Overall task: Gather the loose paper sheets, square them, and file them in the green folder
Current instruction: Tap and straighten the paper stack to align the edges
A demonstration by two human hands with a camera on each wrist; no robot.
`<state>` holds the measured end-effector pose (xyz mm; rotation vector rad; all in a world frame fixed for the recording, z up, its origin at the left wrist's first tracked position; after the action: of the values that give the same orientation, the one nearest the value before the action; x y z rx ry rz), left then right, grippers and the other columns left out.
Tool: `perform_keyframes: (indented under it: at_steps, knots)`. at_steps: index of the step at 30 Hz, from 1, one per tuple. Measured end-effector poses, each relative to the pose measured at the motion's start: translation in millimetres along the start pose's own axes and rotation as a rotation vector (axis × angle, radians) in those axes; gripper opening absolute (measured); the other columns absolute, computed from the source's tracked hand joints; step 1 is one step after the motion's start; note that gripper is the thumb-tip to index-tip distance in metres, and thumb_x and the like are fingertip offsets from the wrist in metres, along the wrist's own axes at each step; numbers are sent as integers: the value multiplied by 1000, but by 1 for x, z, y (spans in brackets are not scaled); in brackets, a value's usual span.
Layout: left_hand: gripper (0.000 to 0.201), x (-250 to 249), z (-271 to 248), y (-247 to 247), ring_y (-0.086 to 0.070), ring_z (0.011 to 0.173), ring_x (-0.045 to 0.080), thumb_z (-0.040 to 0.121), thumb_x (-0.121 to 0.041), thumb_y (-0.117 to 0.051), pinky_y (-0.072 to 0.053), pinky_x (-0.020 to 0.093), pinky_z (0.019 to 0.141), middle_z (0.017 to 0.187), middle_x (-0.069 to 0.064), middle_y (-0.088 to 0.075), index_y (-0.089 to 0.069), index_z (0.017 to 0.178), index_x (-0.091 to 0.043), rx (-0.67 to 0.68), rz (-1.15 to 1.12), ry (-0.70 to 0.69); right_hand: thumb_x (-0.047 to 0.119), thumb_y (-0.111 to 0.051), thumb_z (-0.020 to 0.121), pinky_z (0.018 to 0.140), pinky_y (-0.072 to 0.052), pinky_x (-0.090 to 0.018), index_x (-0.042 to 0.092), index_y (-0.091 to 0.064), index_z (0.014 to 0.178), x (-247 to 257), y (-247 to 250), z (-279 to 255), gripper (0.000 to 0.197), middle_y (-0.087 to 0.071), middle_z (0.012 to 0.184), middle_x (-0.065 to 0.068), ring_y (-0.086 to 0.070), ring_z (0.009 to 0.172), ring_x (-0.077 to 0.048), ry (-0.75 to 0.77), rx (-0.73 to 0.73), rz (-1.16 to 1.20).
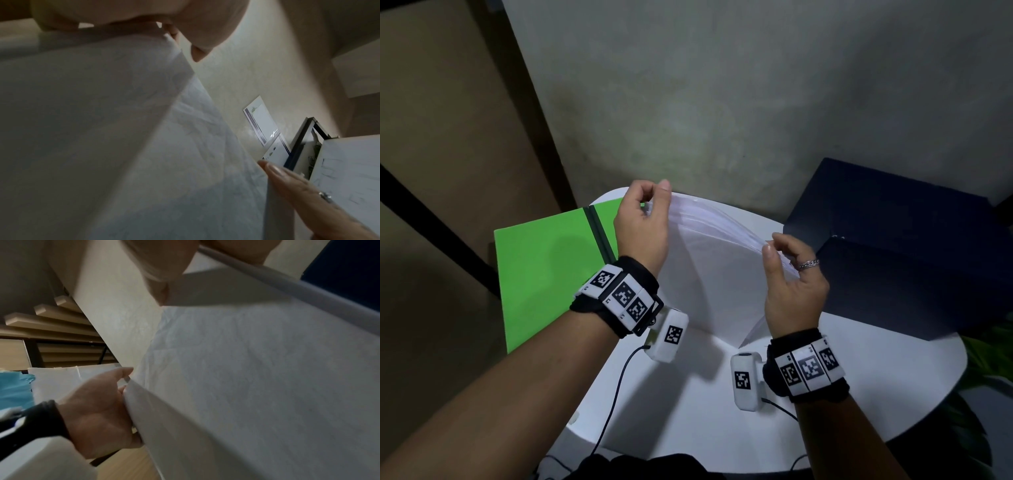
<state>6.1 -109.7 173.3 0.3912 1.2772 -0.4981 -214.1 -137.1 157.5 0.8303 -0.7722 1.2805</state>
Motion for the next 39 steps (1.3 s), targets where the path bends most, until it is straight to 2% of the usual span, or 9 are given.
perform_keyframes:
  at_steps: [6,12,16,19,23,26,29,34,39]
  knots:
    - [9,6,8,-1,-44,58,1,85,-17,-59,-39,22,62,65,-13,-55,-62,77,-21,-22,46,54,0,-75,83,88,-55,-38,-3,-73,104,0,2,1,21,-71,100,-14,-69,94,-23,197,89,-97]
    - [12,6,8,3,-53,69,2,92,-26,-60,-45,20,70,73,-14,-61,-68,88,-19,109,65,-38,-5,-68,88,92,-54,-31,1,-70,113,1,2,0,26,-69,105,-10,-67,97,-14,247,82,-155]
    - [17,11,10,9,-56,76,6,96,-24,-53,-46,25,75,81,-10,-64,-68,91,-16,156,84,-103,-3,-71,86,87,-56,-35,-6,-74,98,-4,5,2,12,-71,96,-15,-68,91,-19,285,35,-189]
    - [23,11,12,10,-56,80,4,100,-24,-46,-44,21,76,85,-10,-63,-66,95,-13,195,111,-142,5,-74,85,86,-56,-35,2,-72,97,-1,6,0,13,-71,95,-6,-67,91,-15,193,1,-172]
    - [19,14,10,13,-53,80,-1,98,-24,-53,-42,15,77,91,-12,-58,-60,108,-9,254,0,-94,9,-86,72,96,-51,-35,39,-52,113,-12,9,-1,61,-73,101,1,-67,106,-18,-233,25,75]
    - [17,21,8,16,-51,76,6,93,-20,-56,-41,21,74,88,-11,-56,-59,108,-14,257,-60,-39,10,-90,64,92,-55,-39,34,-60,111,-24,11,-1,60,-67,113,-2,-67,103,-12,-383,93,94]
    - [16,21,7,18,-49,74,1,93,-20,-52,-40,16,73,89,-11,-55,-58,108,-15,232,-111,-34,3,-86,67,79,-57,-32,26,-65,100,-21,8,-2,45,-69,95,5,-68,82,0,-411,147,121]
    - [12,21,6,18,-46,71,6,94,-20,-51,-39,16,68,82,-13,-55,-59,103,-17,210,-98,-60,15,-89,67,98,-52,-44,31,-66,105,-17,7,-4,47,-69,110,2,-65,109,-20,-359,153,66]
    - [19,21,2,18,-39,57,5,94,-23,-56,-35,17,58,79,-14,-51,-59,109,-12,234,-36,-113,3,-79,78,81,-50,-15,17,-64,104,-1,-1,3,33,-69,90,7,-67,84,-1,-296,69,173]
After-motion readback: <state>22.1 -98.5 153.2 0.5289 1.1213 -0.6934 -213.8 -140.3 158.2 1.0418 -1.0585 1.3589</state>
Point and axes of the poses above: each hand's wrist, its own z-axis towards the middle knuckle, its own y-axis out of the back of the hand, x = y × z, the point moved 3 cm from there along z, towards the middle knuckle
